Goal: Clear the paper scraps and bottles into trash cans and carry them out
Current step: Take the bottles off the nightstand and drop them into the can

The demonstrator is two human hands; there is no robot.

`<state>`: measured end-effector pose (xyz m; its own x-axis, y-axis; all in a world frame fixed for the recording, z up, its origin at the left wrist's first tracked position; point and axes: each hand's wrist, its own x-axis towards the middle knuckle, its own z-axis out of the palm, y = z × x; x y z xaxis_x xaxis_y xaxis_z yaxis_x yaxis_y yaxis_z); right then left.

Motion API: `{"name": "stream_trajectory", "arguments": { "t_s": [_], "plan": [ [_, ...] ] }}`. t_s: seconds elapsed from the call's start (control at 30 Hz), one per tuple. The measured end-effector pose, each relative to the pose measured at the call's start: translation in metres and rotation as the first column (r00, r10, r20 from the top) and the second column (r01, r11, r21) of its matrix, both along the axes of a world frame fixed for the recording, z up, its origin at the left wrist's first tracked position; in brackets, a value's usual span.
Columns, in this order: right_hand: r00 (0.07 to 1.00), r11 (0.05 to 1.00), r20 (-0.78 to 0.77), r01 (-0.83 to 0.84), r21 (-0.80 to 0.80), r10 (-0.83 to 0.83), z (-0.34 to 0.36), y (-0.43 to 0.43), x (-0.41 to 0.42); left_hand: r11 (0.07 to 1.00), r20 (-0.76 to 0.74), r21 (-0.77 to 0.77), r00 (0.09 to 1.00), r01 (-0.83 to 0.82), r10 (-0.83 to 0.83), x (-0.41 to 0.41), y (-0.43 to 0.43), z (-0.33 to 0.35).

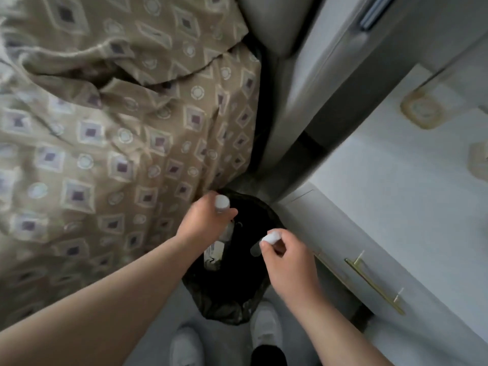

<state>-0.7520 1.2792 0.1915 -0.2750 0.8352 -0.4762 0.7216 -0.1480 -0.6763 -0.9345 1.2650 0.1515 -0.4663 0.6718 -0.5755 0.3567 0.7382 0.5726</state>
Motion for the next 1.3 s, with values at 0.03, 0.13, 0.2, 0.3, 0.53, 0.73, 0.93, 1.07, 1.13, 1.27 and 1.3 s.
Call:
{"name": "stream_trajectory", "arguments": {
  "t_s": [0.03,0.13,0.2,0.3,0.53,0.73,0.93,1.07,1.13,1.27,1.3],
  "plan": [
    [1.0,1.0,0.017,-0.01,-0.001,0.01,-0.011,0.001,0.0,0.999,-0.014,-0.032,1.0,0.007,-0.008,0.0,0.004,-0.016],
    [0.997,0.999,0.072,-0.04,0.001,0.04,-0.038,0.002,0.001,0.991,-0.068,-0.131,0.997,0.022,-0.031,0.001,0.01,-0.056],
    [0.992,0.998,0.111,-0.063,-0.005,0.063,-0.051,0.003,0.002,0.978,-0.126,-0.186,0.985,0.096,-0.121,0.001,0.009,-0.073],
    [0.986,0.995,0.132,-0.099,-0.005,0.098,-0.064,0.006,0.003,0.959,-0.174,-0.196,0.955,0.206,-0.24,0.002,0.003,-0.085],
    [0.974,0.987,0.163,-0.147,-0.059,0.154,-0.072,0.013,-0.007,0.95,-0.172,-0.185,0.943,0.252,-0.284,-0.004,-0.015,-0.074],
    [0.972,0.978,0.138,-0.173,-0.117,0.189,-0.083,0.027,-0.031,0.995,-0.236,-0.021,0.967,0.094,-0.096,-0.007,-0.054,-0.051],
    [0.961,0.96,0.239,-0.07,-0.272,0.138,-0.132,0.034,-0.051,0.986,-0.085,-0.089,0.985,0.143,-0.15,-0.008,-0.09,-0.069],
    [0.953,0.922,0.297,0.057,-0.383,0.065,-0.154,0.036,-0.054,0.986,-0.057,-0.077,0.987,0.147,-0.152,-0.012,-0.092,-0.072],
    [0.965,0.893,0.26,0.122,-0.432,-0.005,-0.159,0.036,-0.055,0.985,-0.034,-0.087,0.988,0.148,-0.152,-0.015,-0.093,-0.072],
    [0.956,0.762,0.084,0.276,-0.586,-0.281,-0.142,0.036,-0.05,0.988,0.044,-0.083,0.991,0.13,-0.127,-0.019,-0.094,-0.07],
    [0.953,0.755,0.037,0.262,-0.601,-0.301,-0.135,0.036,-0.048,0.991,0.064,-0.07,0.991,0.118,-0.113,-0.02,-0.094,-0.067]
  ]
}}
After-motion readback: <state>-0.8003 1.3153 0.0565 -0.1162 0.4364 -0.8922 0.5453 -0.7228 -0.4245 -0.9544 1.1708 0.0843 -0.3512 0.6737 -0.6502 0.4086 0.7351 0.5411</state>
